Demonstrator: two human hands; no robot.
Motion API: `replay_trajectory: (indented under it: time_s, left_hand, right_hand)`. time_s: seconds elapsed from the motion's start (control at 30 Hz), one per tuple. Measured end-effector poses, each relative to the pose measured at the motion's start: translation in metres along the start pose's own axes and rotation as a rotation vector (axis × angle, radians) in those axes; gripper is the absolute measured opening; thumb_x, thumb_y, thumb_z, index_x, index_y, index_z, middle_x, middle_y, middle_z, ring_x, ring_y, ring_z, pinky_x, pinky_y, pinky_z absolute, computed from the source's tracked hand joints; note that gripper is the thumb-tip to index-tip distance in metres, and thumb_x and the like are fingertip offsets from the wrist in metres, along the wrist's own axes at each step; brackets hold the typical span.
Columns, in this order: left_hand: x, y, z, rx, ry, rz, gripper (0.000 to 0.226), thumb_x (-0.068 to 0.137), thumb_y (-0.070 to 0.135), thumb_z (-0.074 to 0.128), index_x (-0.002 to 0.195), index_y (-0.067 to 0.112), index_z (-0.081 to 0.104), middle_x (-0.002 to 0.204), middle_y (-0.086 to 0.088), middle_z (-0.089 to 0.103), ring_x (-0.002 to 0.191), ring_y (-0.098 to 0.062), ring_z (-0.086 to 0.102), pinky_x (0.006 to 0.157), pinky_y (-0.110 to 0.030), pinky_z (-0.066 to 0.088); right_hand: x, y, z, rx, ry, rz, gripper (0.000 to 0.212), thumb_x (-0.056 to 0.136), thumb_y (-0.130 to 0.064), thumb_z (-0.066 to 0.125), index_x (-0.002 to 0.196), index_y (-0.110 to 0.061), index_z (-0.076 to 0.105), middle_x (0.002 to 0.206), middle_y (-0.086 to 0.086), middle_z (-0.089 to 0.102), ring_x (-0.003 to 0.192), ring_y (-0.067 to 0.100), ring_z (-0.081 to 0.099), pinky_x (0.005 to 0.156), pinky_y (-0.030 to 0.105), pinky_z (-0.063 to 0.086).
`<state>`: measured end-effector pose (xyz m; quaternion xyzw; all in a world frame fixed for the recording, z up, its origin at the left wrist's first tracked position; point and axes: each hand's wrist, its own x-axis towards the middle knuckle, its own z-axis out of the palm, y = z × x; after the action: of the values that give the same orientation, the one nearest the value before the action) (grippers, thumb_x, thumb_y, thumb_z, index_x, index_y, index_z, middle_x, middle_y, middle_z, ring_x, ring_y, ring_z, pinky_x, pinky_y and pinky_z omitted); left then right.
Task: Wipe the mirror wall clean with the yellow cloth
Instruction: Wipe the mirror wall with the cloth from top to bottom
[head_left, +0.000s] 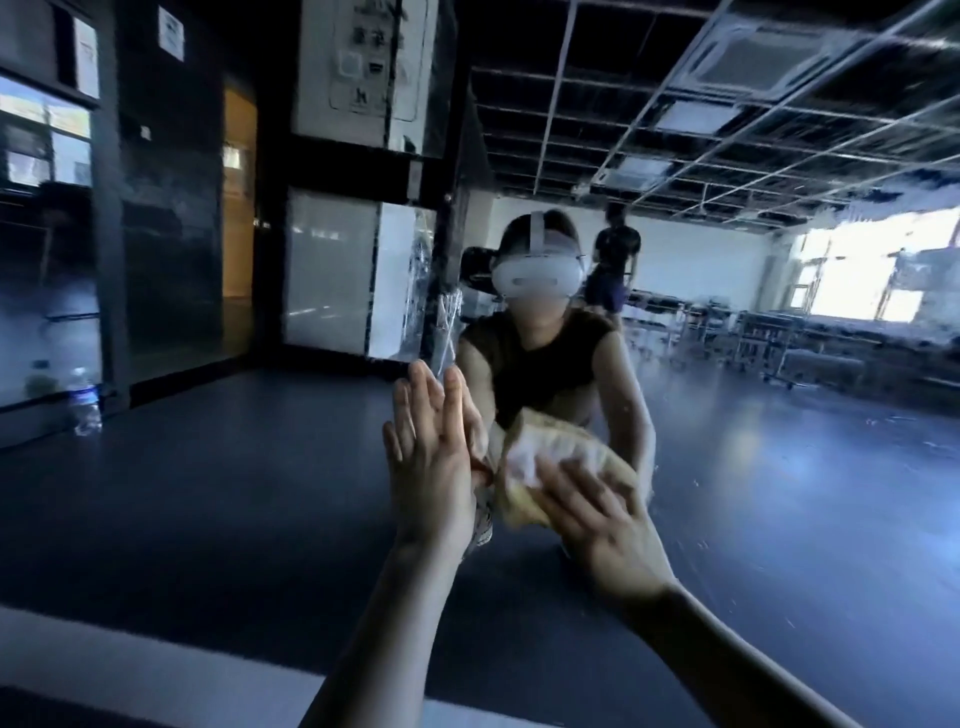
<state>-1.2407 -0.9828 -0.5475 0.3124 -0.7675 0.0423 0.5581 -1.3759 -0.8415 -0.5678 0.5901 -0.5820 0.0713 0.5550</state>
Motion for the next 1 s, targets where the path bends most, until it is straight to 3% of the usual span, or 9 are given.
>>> replay_trajectory:
  time_s: [0.1,0.23,0.4,0.57,0.67,0.77,0.87,0.93,1.0]
  left_hand:
    - [0.001,0.002,0.001,-0.05,-0.001,-0.007,0.106,0.062,0.021,0.082,0.147,0.013,0.019,0.15,-0.023,0.023,0.135,-0.041,0.029,0.093,-0.057,0.044]
    - [0.003,0.012,-0.008,-0.005,-0.074,0.012,0.135,0.031,0.027,0.093,0.143,0.008,0.02,0.145,-0.033,0.027,0.128,-0.05,0.035,0.094,-0.054,0.042]
    - [0.0,0.026,-0.01,0.044,-0.114,0.027,0.118,0.05,0.013,0.09,0.144,0.0,0.019,0.147,-0.029,0.025,0.128,-0.044,0.038,0.096,-0.052,0.044]
    - [-0.007,0.047,-0.011,-0.017,-0.087,0.099,0.095,0.066,0.008,0.078,0.144,0.001,0.023,0.148,-0.022,0.024,0.13,-0.038,0.037,0.097,-0.05,0.043]
    - [-0.01,0.069,-0.015,-0.12,-0.059,0.125,0.084,0.068,0.003,0.072,0.141,0.001,0.032,0.147,-0.016,0.027,0.127,-0.034,0.038,0.096,-0.05,0.045]
    - [-0.005,0.092,-0.013,-0.204,-0.058,0.166,0.07,0.075,0.003,0.057,0.141,0.003,0.032,0.146,-0.015,0.03,0.13,-0.031,0.034,0.101,-0.048,0.042]
    - [0.012,0.116,-0.01,-0.217,-0.084,0.194,0.073,0.076,0.0,0.057,0.143,0.006,0.029,0.148,-0.013,0.028,0.134,-0.032,0.034,0.1,-0.048,0.042]
    - [0.026,0.13,-0.013,-0.215,-0.081,0.253,0.065,0.08,0.002,0.05,0.143,0.006,0.031,0.148,-0.012,0.028,0.136,-0.032,0.031,0.104,-0.047,0.038]
    - [0.037,0.142,-0.012,-0.208,-0.089,0.322,0.062,0.08,0.002,0.04,0.142,0.004,0.033,0.148,-0.012,0.029,0.136,-0.035,0.03,0.106,-0.048,0.034]
  right_hand:
    - [0.006,0.025,-0.013,0.016,-0.053,-0.162,0.047,0.083,-0.025,0.042,0.129,-0.02,0.048,0.148,0.0,0.039,0.123,0.022,0.041,0.089,0.043,0.039]
    - [0.067,0.093,-0.06,0.005,0.126,0.283,0.044,0.082,-0.017,0.057,0.126,-0.015,0.059,0.139,0.007,0.051,0.124,0.026,0.039,0.098,0.041,0.028]
    - [0.061,0.09,-0.056,0.032,0.21,0.488,0.056,0.077,-0.009,0.07,0.13,-0.015,0.055,0.139,0.009,0.051,0.123,0.027,0.041,0.098,0.039,0.027]
    - [-0.033,0.042,-0.031,0.019,-0.02,0.283,0.053,0.077,-0.02,0.048,0.13,-0.025,0.044,0.142,-0.001,0.041,0.124,0.023,0.039,0.095,0.041,0.031]
    - [-0.02,0.073,-0.047,0.031,-0.043,0.137,0.049,0.073,-0.022,0.055,0.122,-0.023,0.061,0.141,-0.002,0.04,0.121,0.021,0.041,0.095,0.039,0.034]
    - [0.041,0.115,-0.077,0.032,0.063,0.287,0.047,0.08,-0.027,0.045,0.121,-0.017,0.064,0.14,0.004,0.05,0.124,0.025,0.04,0.097,0.041,0.036]
    - [0.087,0.146,-0.087,-0.009,0.034,0.247,0.052,0.078,-0.016,0.059,0.13,-0.02,0.056,0.144,0.001,0.045,0.13,0.027,0.042,0.101,0.044,0.038]
    - [0.087,0.164,-0.09,-0.064,0.029,0.17,0.053,0.077,-0.012,0.065,0.129,-0.02,0.057,0.142,0.0,0.048,0.129,0.025,0.046,0.101,0.043,0.04]
    - [0.06,0.184,-0.102,-0.059,0.09,0.272,0.048,0.08,-0.017,0.06,0.127,-0.017,0.059,0.139,0.004,0.052,0.127,0.028,0.048,0.102,0.042,0.037]
